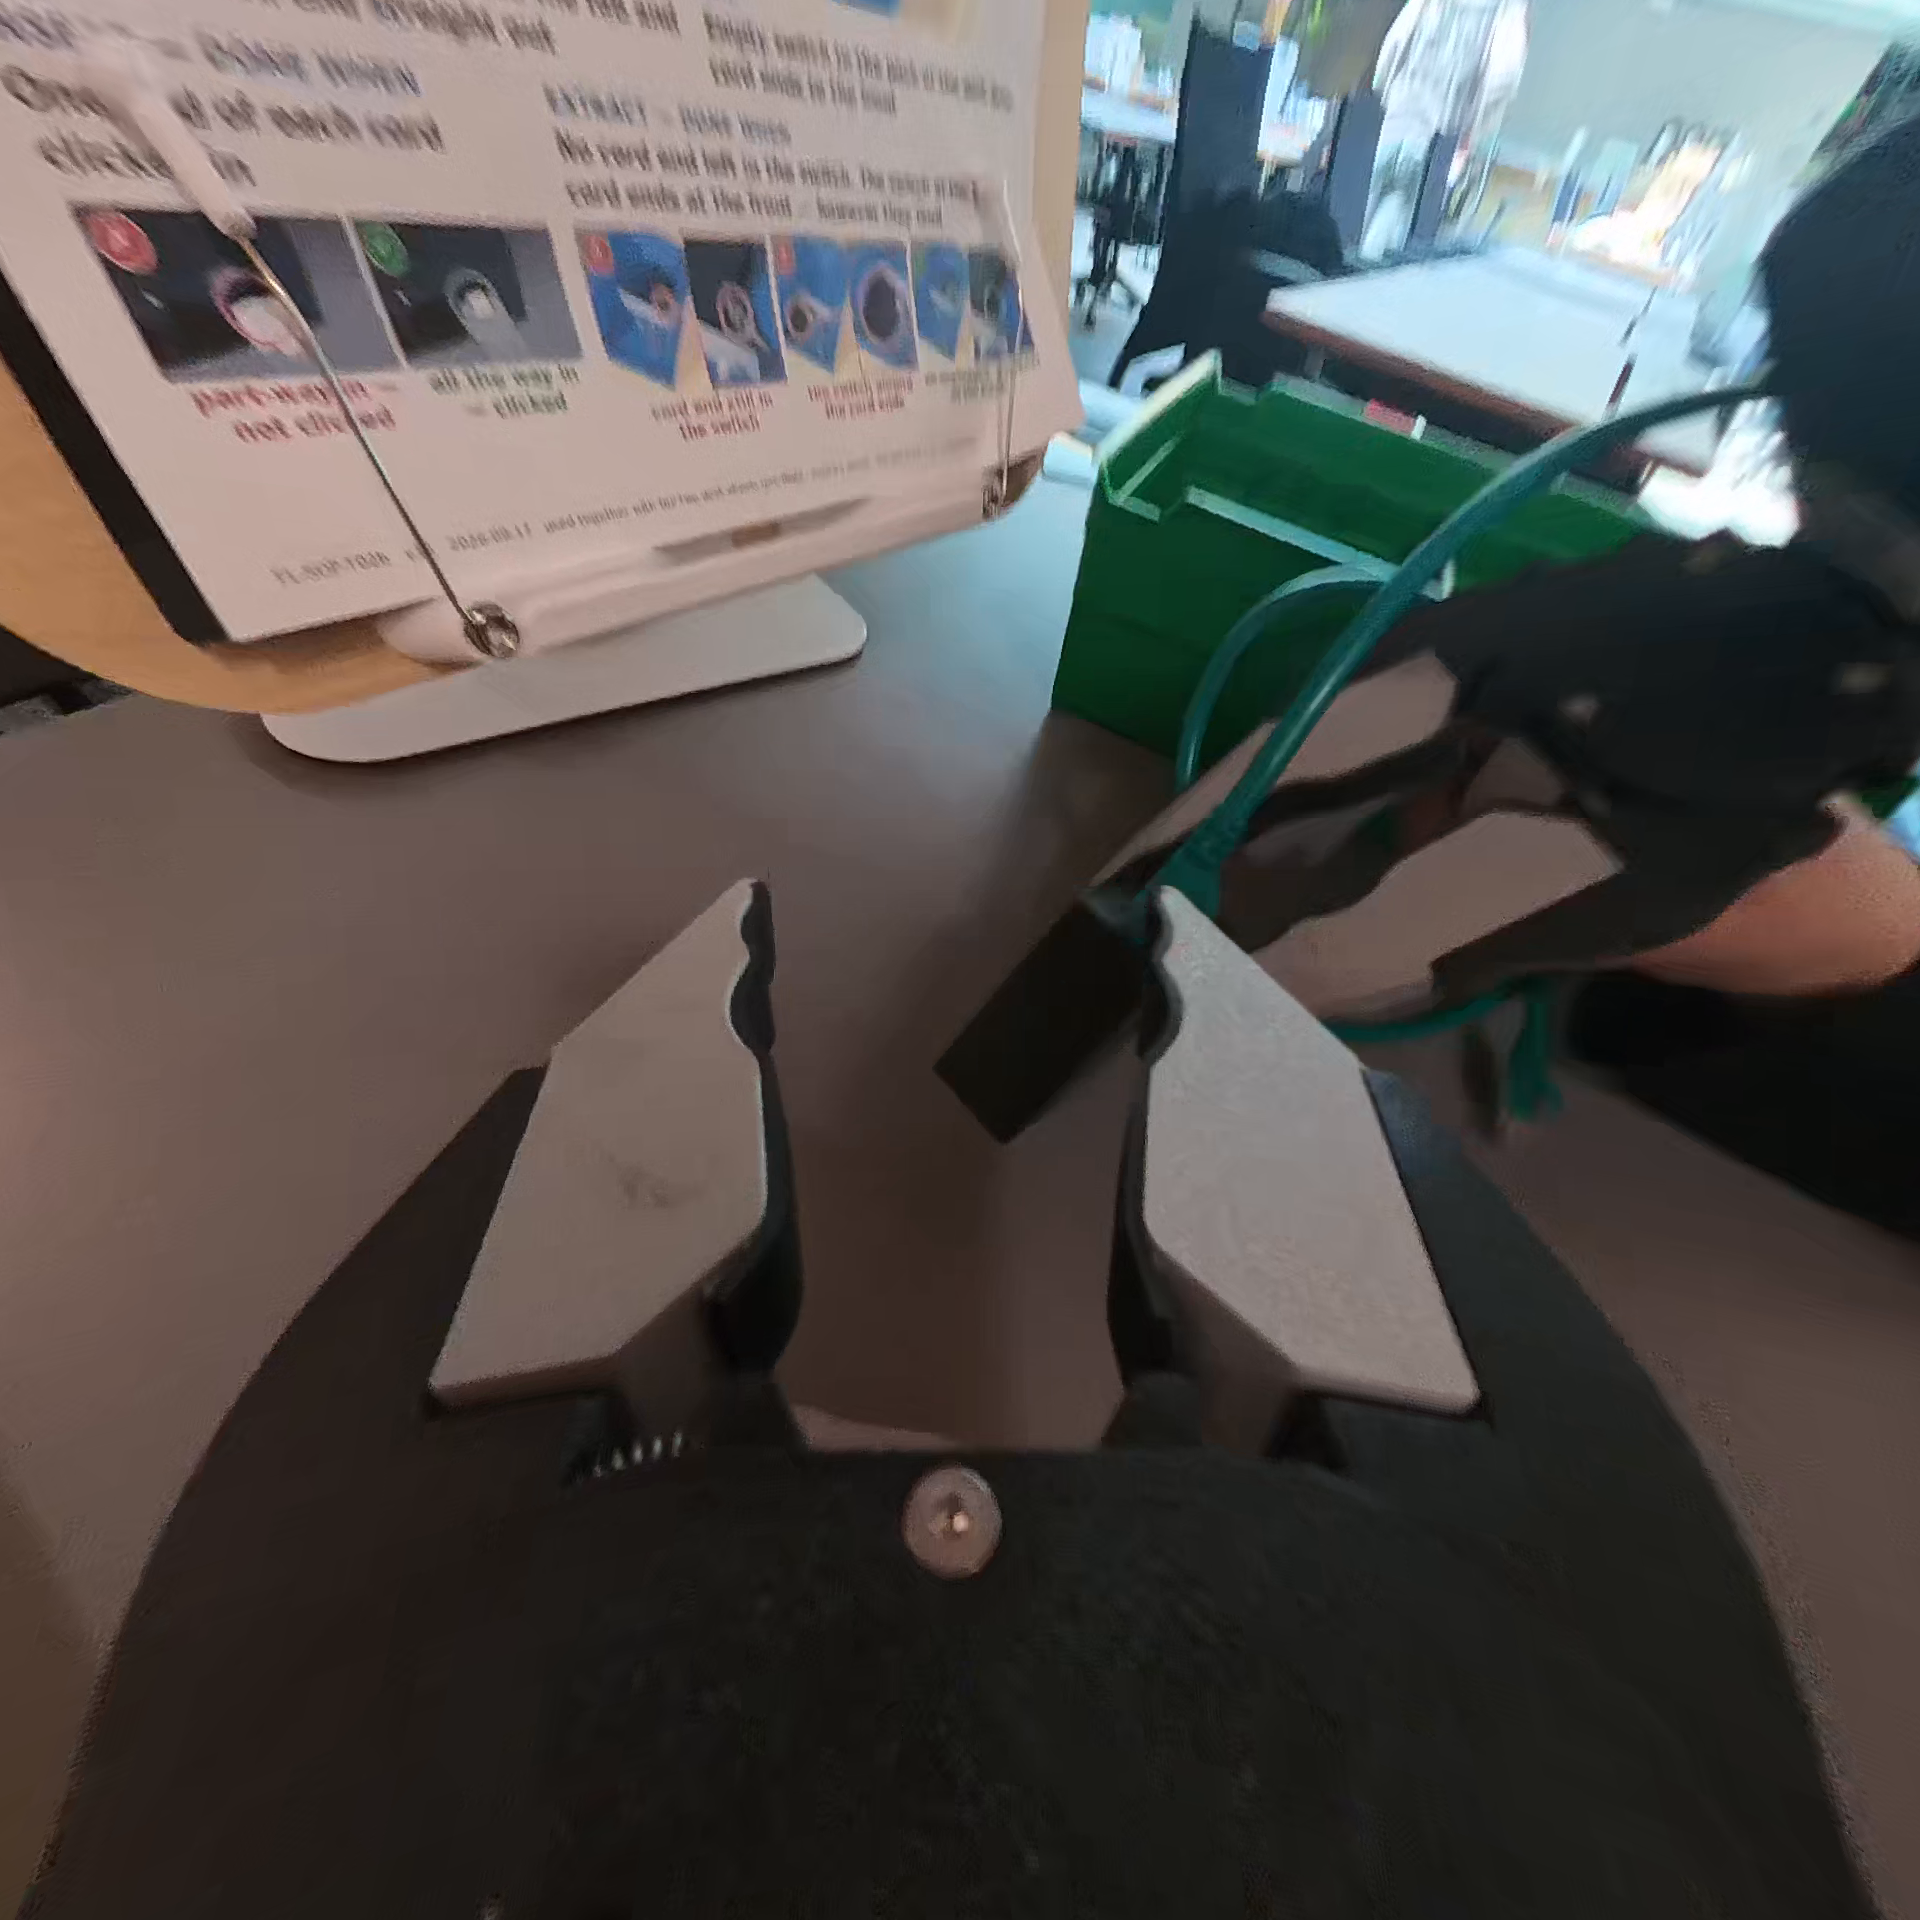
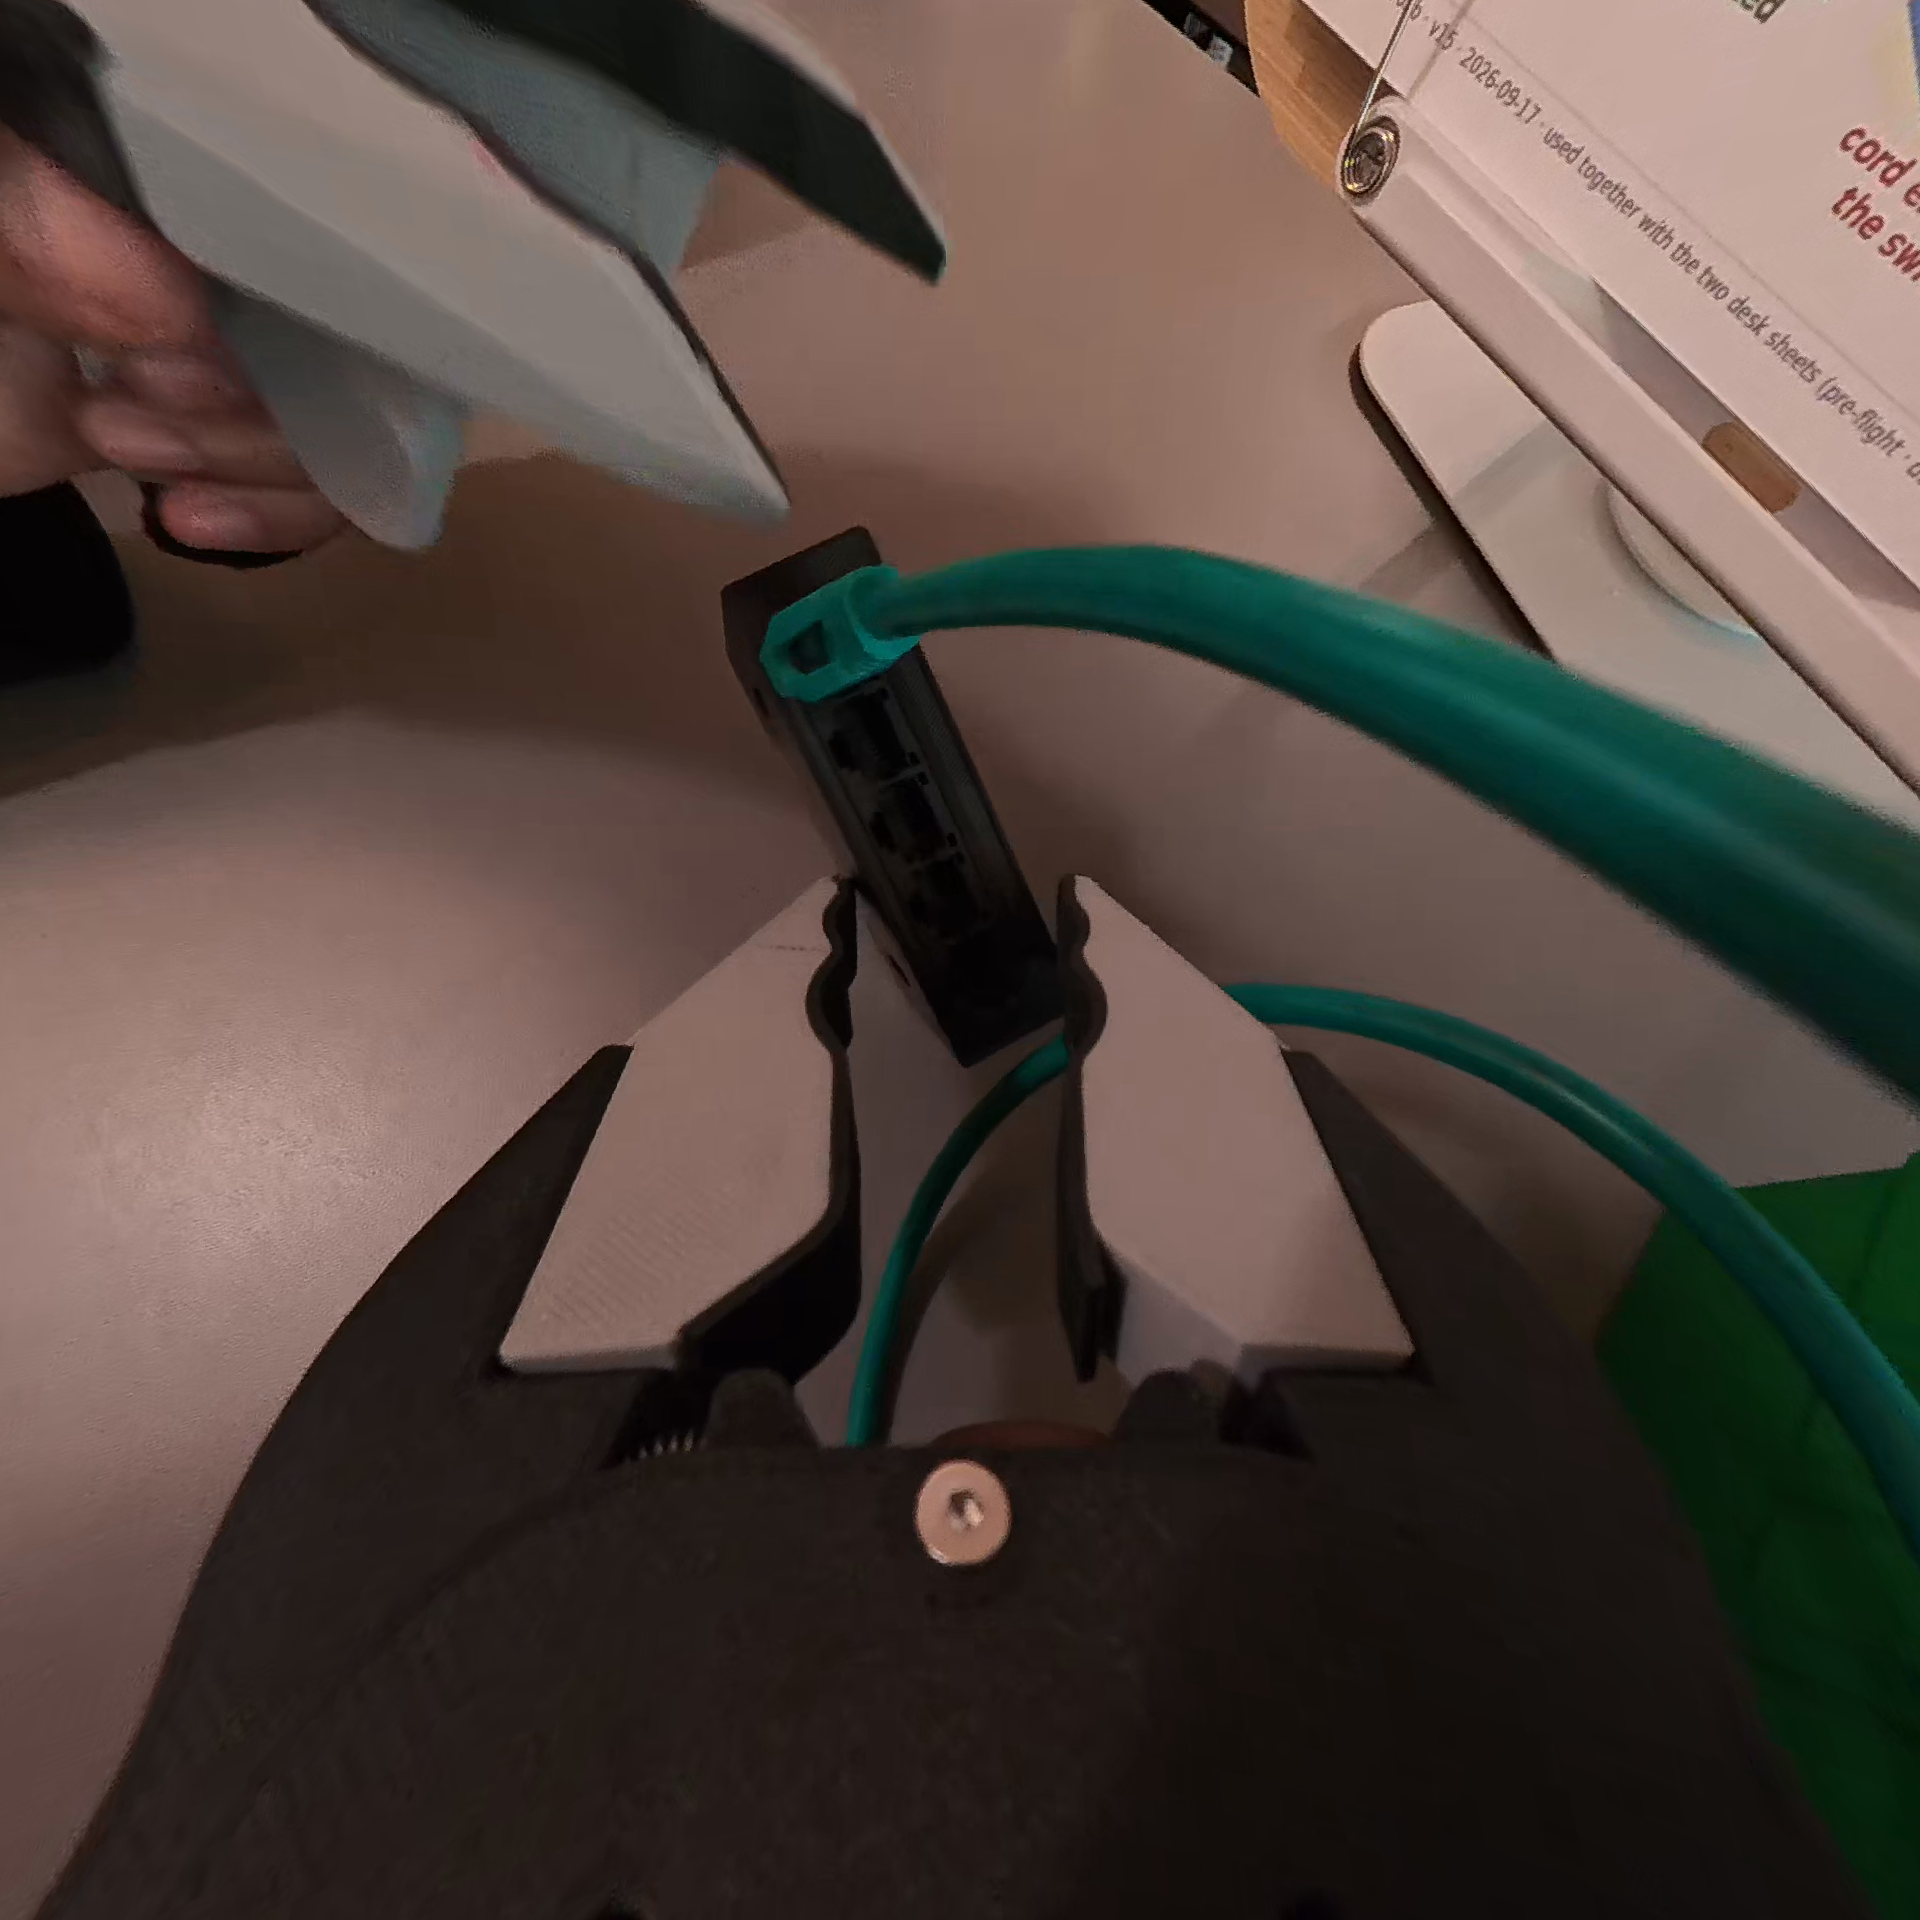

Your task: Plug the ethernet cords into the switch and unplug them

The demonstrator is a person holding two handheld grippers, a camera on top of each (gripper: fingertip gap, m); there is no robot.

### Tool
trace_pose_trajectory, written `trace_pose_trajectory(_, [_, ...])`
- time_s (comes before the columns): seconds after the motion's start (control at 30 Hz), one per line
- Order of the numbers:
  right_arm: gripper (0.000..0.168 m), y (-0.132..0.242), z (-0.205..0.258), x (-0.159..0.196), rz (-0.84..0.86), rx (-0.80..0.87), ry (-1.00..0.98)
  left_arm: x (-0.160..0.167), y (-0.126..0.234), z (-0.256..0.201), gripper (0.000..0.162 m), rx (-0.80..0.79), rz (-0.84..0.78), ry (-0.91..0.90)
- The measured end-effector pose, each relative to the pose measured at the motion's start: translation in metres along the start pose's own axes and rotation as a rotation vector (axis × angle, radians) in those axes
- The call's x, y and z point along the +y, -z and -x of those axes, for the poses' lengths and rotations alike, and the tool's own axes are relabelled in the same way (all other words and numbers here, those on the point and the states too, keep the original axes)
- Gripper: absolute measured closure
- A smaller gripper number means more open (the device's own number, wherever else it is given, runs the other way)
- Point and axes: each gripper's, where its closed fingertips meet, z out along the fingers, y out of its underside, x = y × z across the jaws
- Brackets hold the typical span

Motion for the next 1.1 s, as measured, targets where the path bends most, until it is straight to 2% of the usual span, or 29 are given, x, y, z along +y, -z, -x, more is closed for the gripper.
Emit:
trace_pose_trajectory(0.03, [0.133, 0.0, 0.0, 0.0, -0.001, 0.001, -0.004, 0.007, -0.003, -0.001, 0.095, 0.0, 0.035, -0.035])
trace_pose_trajectory(0.1, [0.131, 0.0, -0.001, 0.0, -0.001, 0.002, -0.013, 0.008, -0.003, -0.01, 0.115, 0.047, 0.026, -0.065])
trace_pose_trajectory(0.3, [0.128, 0.0, -0.006, -0.001, 0.001, 0.047, -0.018, 0.013, -0.003, -0.023, 0.139, 0.137, 0.059, -0.014])
trace_pose_trajectory(0.4, [0.122, 0.003, -0.007, -0.006, -0.031, 0.046, -0.033, 0.023, -0.006, -0.022, 0.135, 0.143, 0.116, -0.002])
trace_pose_trajectory(0.47, [0.116, 0.008, 0.004, -0.017, -0.094, -0.041, -0.071, 0.031, -0.008, -0.025, 0.131, 0.163, 0.164, 0.0])
trace_pose_trajectory(0.5, [0.116, 0.014, 0.012, -0.025, -0.147, -0.109, -0.097, 0.037, -0.01, -0.024, 0.128, 0.147, 0.196, -0.013])
trace_pose_trajectory(0.53, [0.128, 0.02, 0.017, -0.033, -0.197, -0.159, -0.127, 0.041, -0.012, -0.022, 0.122, 0.127, 0.212, -0.032])
trace_pose_trajectory(0.57, [0.124, 0.024, 0.017, -0.038, -0.233, -0.18, -0.157, 0.04, -0.013, -0.024, 0.123, 0.127, 0.204, -0.037])
trace_pose_trajectory(0.83, [0.129, 0.023, -0.007, -0.039, -0.27, -0.111, -0.278, 0.038, -0.017, -0.027, 0.121, 0.084, 0.215, -0.099])
trace_pose_trajectory(0.97, [0.138, 0.024, -0.006, -0.042, -0.286, -0.097, -0.261, 0.036, -0.018, -0.027, 0.119, 0.038, 0.203, -0.134])
trace_pose_trajectory(1.1, [0.133, 0.023, -0.001, -0.043, -0.303, -0.099, -0.22, 0.035, -0.015, -0.022, 0.115, -0.056, 0.177, -0.138])
